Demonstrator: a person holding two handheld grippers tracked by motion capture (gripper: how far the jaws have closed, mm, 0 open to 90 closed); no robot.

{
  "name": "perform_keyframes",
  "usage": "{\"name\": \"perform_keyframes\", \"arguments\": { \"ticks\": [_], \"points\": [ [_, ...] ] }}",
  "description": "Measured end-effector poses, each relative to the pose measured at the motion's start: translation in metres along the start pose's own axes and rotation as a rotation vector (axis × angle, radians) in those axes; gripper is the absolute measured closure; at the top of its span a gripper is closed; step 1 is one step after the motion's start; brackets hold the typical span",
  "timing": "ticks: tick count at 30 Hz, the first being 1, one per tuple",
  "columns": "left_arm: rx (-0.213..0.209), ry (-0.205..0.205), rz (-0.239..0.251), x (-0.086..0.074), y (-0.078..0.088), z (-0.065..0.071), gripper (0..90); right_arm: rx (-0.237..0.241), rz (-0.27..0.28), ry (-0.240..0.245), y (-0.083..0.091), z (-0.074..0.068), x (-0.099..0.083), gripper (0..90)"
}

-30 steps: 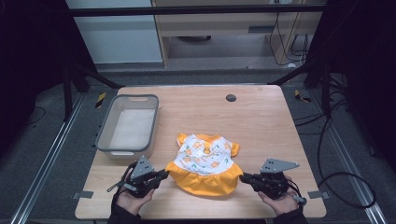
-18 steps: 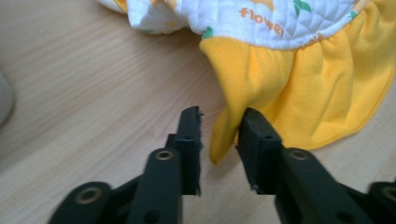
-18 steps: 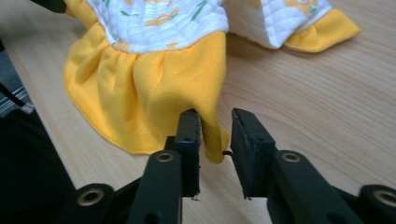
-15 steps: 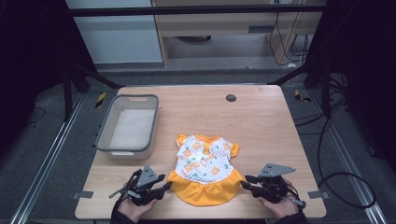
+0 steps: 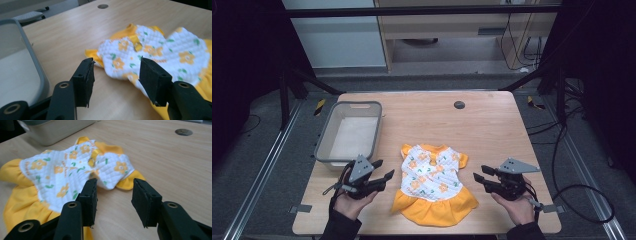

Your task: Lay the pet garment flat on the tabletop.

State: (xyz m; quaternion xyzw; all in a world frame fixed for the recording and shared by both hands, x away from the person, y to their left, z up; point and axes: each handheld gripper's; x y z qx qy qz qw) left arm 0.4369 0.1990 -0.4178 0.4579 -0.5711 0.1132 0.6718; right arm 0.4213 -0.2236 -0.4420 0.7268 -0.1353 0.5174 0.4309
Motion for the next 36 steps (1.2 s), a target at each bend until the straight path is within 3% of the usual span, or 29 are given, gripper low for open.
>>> {"name": "perform_keyframes", "arguments": {
  "ticks": [2,5,6,7,9,10,11,17,20,28,33,36],
  "points": [
    [0.014,0.003,0.007,0.014,-0.017,-0.007,45.7,-0.021,0.003,-0.007,-0.011,0.008,0.007,53.3],
    [0.028,-0.006,0.002,0.022,-0.031,-0.011,45.9,-0.030,0.002,-0.019,-0.020,0.013,0.011,51.9],
    [0.051,-0.008,-0.013,0.028,-0.046,-0.015,45.9,-0.031,-0.001,-0.040,-0.030,0.019,0.014,49.7],
    [0.051,-0.008,-0.013,0.028,-0.046,-0.015,46.5,-0.031,-0.001,-0.040,-0.030,0.019,0.014,49.7],
    [0.067,0.006,-0.037,0.032,-0.070,-0.020,47.5,-0.049,0.004,-0.062,-0.045,0.027,0.019,49.0],
    [0.067,0.006,-0.037,0.032,-0.070,-0.020,47.8,-0.049,0.004,-0.062,-0.045,0.027,0.019,49.0],
    [0.089,0.008,-0.061,0.033,-0.086,-0.025,48.0,-0.066,-0.003,-0.062,-0.055,0.031,0.021,49.3],
    [0.100,0.057,-0.107,0.025,-0.124,-0.033,49.2,-0.120,-0.060,-0.050,-0.086,0.043,0.021,53.0],
    [0.126,0.051,-0.148,0.018,-0.138,-0.036,50.1,-0.132,-0.091,-0.043,-0.100,0.047,0.016,54.2],
    [0.140,0.035,-0.225,0.008,-0.153,-0.035,56.3,-0.135,-0.162,-0.026,-0.121,0.048,0.004,56.5],
    [0.149,0.080,-0.268,-0.001,-0.155,-0.037,63.3,-0.131,-0.187,-0.028,-0.124,0.047,0.002,64.5],
    [0.146,0.082,-0.279,-0.003,-0.155,-0.037,66.8,-0.122,-0.189,-0.026,-0.124,0.045,0.002,70.3]
  ]
}}
Point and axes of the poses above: each handheld gripper's, and its own axes: y roughly backward along the jaws, x roughly out of its top, z roughly to its right
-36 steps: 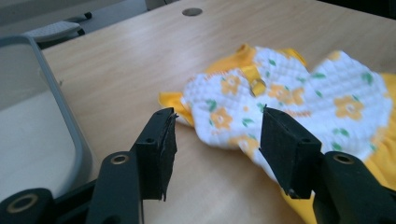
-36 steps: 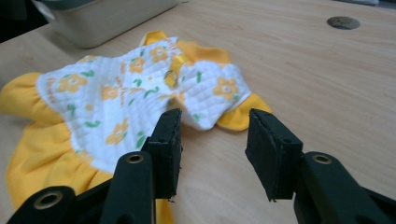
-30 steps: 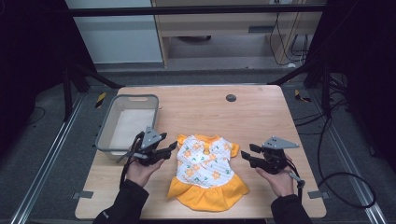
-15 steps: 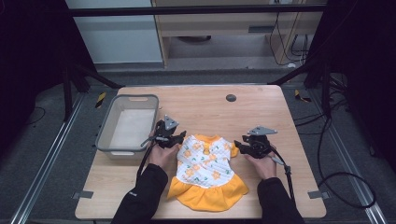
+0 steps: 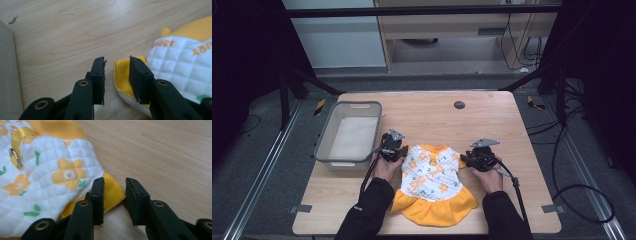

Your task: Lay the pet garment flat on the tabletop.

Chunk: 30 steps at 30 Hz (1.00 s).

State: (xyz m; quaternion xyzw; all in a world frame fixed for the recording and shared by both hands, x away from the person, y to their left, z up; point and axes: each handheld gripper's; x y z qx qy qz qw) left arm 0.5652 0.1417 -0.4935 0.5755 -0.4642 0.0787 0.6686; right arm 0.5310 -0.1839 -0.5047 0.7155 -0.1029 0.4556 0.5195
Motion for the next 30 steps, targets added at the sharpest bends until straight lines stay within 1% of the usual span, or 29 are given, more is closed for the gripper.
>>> {"name": "perform_keyframes", "arguments": {
  "ticks": [1,2,3,4,5,8,9,10,11,12,13,14,15,16,19,20,21,22,23,24,25,26,27,28,29,30],
  "points": [
    [-0.012,0.016,0.003,-0.002,-0.001,0.000,71.5,0.006,-0.001,0.001,0.000,-0.002,0.000,75.7],
    [-0.012,0.016,0.003,-0.002,-0.001,0.000,74.8,0.014,-0.005,-0.002,0.000,-0.003,0.000,78.7],
    [-0.020,0.031,0.004,-0.003,-0.001,0.001,77.5,0.021,-0.007,-0.006,0.000,-0.003,0.001,81.7],
    [-0.020,0.031,0.004,-0.003,-0.001,0.001,82.0,0.021,-0.007,-0.006,0.000,-0.003,0.001,81.7],
    [-0.021,0.039,-0.002,-0.003,0.000,0.002,87.8,0.028,-0.016,-0.015,0.001,-0.004,0.002,86.3],
    [-0.018,0.047,-0.013,-0.001,0.003,0.004,89.7,0.034,-0.018,-0.020,0.004,-0.003,0.003,88.1],
    [-0.037,0.079,0.030,0.000,0.011,0.003,89.9,0.033,-0.007,-0.023,0.007,-0.003,0.003,88.3],
    [-0.037,0.079,0.030,0.000,0.011,0.003,89.9,0.033,-0.007,-0.023,0.007,-0.003,0.003,88.3],
    [-0.051,0.099,0.087,0.004,0.021,0.003,90.0,0.040,0.024,-0.026,0.013,-0.002,0.006,88.8],
    [-0.051,0.099,0.087,0.004,0.021,0.003,90.0,0.040,0.024,-0.026,0.013,-0.002,0.006,88.8],
    [-0.064,0.111,0.156,0.009,0.033,0.000,90.0,0.038,0.066,-0.027,0.021,-0.002,0.012,88.9],
    [-0.063,0.114,0.197,0.011,0.039,0.000,90.0,0.038,0.092,-0.021,0.025,-0.002,0.015,89.0],
    [-0.057,0.109,0.216,0.014,0.044,-0.001,90.0,0.041,0.119,-0.020,0.030,-0.002,0.019,89.1],
    [-0.051,0.102,0.234,0.018,0.048,-0.001,90.0,0.033,0.144,-0.014,0.034,-0.002,0.023,89.1],
    [-0.025,0.079,0.316,0.028,0.059,-0.002,89.8,-0.003,0.215,0.005,0.044,-0.002,0.037,89.1],
    [-0.025,0.079,0.316,0.028,0.059,-0.002,89.8,-0.003,0.215,0.005,0.044,-0.002,0.037,89.1],
    [0.004,0.065,0.348,0.035,0.061,-0.003,89.7,-0.048,0.255,0.020,0.048,-0.001,0.045,89.1],
    [0.015,0.066,0.351,0.038,0.060,-0.004,89.6,-0.078,0.272,0.027,0.049,-0.001,0.049,88.9],
    [0.015,0.066,0.351,0.038,0.060,-0.004,89.3,-0.078,0.272,0.027,0.049,-0.001,0.049,88.9],
    [0.026,0.067,0.351,0.042,0.057,-0.006,89.3,-0.107,0.288,0.027,0.048,0.000,0.052,88.8],
    [0.051,0.077,0.328,0.047,0.049,-0.010,87.9,-0.139,0.294,0.013,0.045,0.003,0.058,87.9],
    [0.064,0.074,0.338,0.049,0.045,-0.012,83.0,-0.152,0.283,0.012,0.042,0.004,0.060,86.9],
    [0.064,0.074,0.338,0.049,0.045,-0.012,75.0,-0.165,0.265,0.018,0.038,0.005,0.062,84.5],
    [0.077,0.069,0.353,0.050,0.041,-0.013,75.0,-0.165,0.265,0.018,0.038,0.005,0.062,84.5],
    [0.079,0.070,0.348,0.051,0.041,-0.014,67.1,-0.181,0.246,0.025,0.034,0.005,0.064,75.8],
    [0.071,0.070,0.354,0.051,0.043,-0.014,65.0,-0.182,0.245,0.032,0.033,0.005,0.065,72.5]
  ]
}}
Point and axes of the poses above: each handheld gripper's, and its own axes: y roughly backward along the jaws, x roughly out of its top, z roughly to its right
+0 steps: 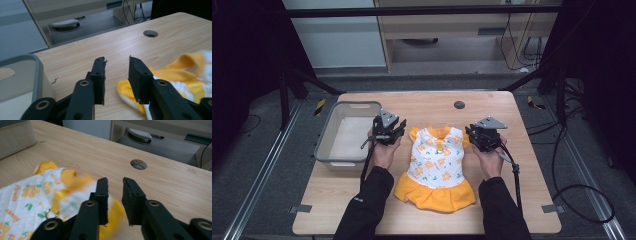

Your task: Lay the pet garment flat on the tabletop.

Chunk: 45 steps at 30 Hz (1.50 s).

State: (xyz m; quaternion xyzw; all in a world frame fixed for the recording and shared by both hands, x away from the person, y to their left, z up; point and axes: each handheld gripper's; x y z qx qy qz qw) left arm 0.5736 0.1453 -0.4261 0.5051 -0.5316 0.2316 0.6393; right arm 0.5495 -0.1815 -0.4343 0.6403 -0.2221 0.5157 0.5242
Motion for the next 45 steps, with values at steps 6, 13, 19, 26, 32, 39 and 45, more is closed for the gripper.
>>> {"name": "perform_keyframes", "arguments": {
  "ticks": [6,13,19,26,32,39,45],
  "points": [
    [-0.063,-0.013,0.041,0.007,0.027,0.007,62.3,0.027,-0.010,0.014,0.014,0.000,-0.001,66.0],
    [-0.155,-0.073,0.037,0.006,0.064,0.016,59.9,0.112,0.017,0.000,0.047,-0.004,-0.003,62.5],
    [-0.226,-0.115,-0.020,-0.018,0.093,0.023,61.3,0.176,0.001,0.021,0.082,-0.016,-0.019,63.8],
    [-0.275,-0.105,-0.083,-0.055,0.107,0.027,68.7,0.243,-0.052,0.017,0.095,-0.029,-0.046,66.7],
    [-0.309,-0.110,-0.190,-0.079,0.085,0.039,70.9,0.302,-0.121,0.006,0.095,-0.042,-0.073,75.1],
    [-0.323,-0.212,-0.315,-0.095,0.064,0.061,72.7,0.350,-0.201,0.000,0.085,-0.054,-0.089,85.6],
    [-0.332,-0.229,-0.345,-0.100,0.070,0.066,75.1,0.374,-0.246,0.020,0.079,-0.061,-0.095,88.4]
  ]
}}
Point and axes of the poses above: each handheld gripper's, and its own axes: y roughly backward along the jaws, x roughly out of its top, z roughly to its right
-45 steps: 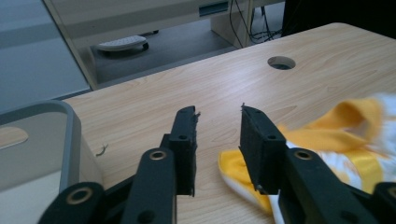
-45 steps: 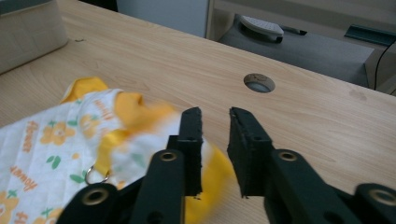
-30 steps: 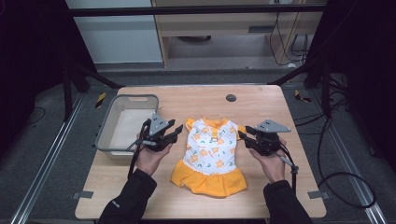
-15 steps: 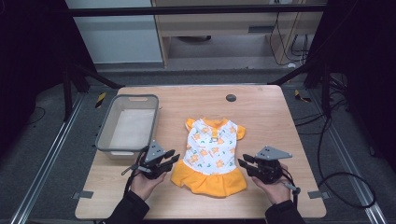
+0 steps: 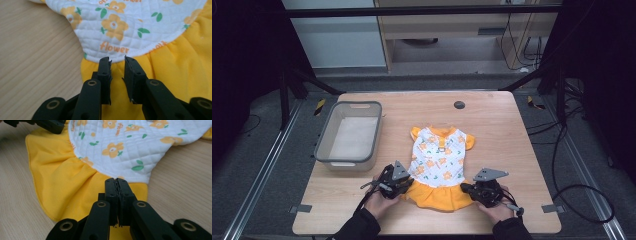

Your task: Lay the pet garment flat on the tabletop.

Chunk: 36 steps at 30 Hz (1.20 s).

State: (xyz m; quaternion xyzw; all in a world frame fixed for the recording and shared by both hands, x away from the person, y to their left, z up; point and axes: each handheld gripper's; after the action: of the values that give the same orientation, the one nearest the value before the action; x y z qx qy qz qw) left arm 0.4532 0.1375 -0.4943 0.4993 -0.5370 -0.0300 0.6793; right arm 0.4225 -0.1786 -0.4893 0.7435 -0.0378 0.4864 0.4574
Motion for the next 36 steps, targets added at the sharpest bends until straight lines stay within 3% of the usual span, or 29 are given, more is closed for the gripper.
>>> {"name": "perform_keyframes", "arguments": {
  "ticks": [7,15,20,23,25,26,27,29,30,31,36],
  "points": [
    [-0.032,0.022,0.007,-0.011,0.009,0.010,75.0,0.004,-0.039,-0.005,-0.003,0.001,-0.005,89.5],
    [-0.077,0.016,0.001,-0.016,0.017,0.028,74.1,-0.031,-0.069,-0.001,0.002,0.006,-0.009,89.6],
    [-0.089,-0.015,0.003,-0.016,0.019,0.037,72.8,-0.051,-0.085,0.008,0.007,0.008,-0.011,89.9],
    [-0.090,-0.008,0.019,-0.013,0.024,0.034,71.6,-0.051,-0.082,0.016,0.007,0.007,-0.010,89.8],
    [-0.090,0.014,0.065,-0.008,0.031,0.028,71.1,-0.044,-0.056,0.018,0.011,0.006,-0.007,90.0],
    [-0.063,0.038,0.114,-0.002,0.038,0.018,71.1,-0.044,-0.042,0.021,0.013,0.006,-0.006,90.0],
    [-0.063,0.038,0.114,-0.002,0.038,0.018,71.3,-0.044,-0.042,0.021,0.013,0.006,-0.006,90.0],
    [-0.011,0.070,0.158,0.010,0.045,-0.001,72.7,-0.050,0.001,0.023,0.015,0.007,-0.001,90.0],
    [-0.011,0.070,0.158,0.010,0.045,-0.001,73.8,-0.048,0.015,0.021,0.015,0.007,0.001,90.0],
    [0.009,0.109,0.187,0.019,0.046,-0.014,74.5,-0.048,0.028,0.019,0.015,0.007,0.002,90.0],
    [0.057,0.146,0.208,0.038,0.038,-0.034,78.9,-0.043,0.067,0.025,0.012,0.007,0.007,90.0]
  ]
}}
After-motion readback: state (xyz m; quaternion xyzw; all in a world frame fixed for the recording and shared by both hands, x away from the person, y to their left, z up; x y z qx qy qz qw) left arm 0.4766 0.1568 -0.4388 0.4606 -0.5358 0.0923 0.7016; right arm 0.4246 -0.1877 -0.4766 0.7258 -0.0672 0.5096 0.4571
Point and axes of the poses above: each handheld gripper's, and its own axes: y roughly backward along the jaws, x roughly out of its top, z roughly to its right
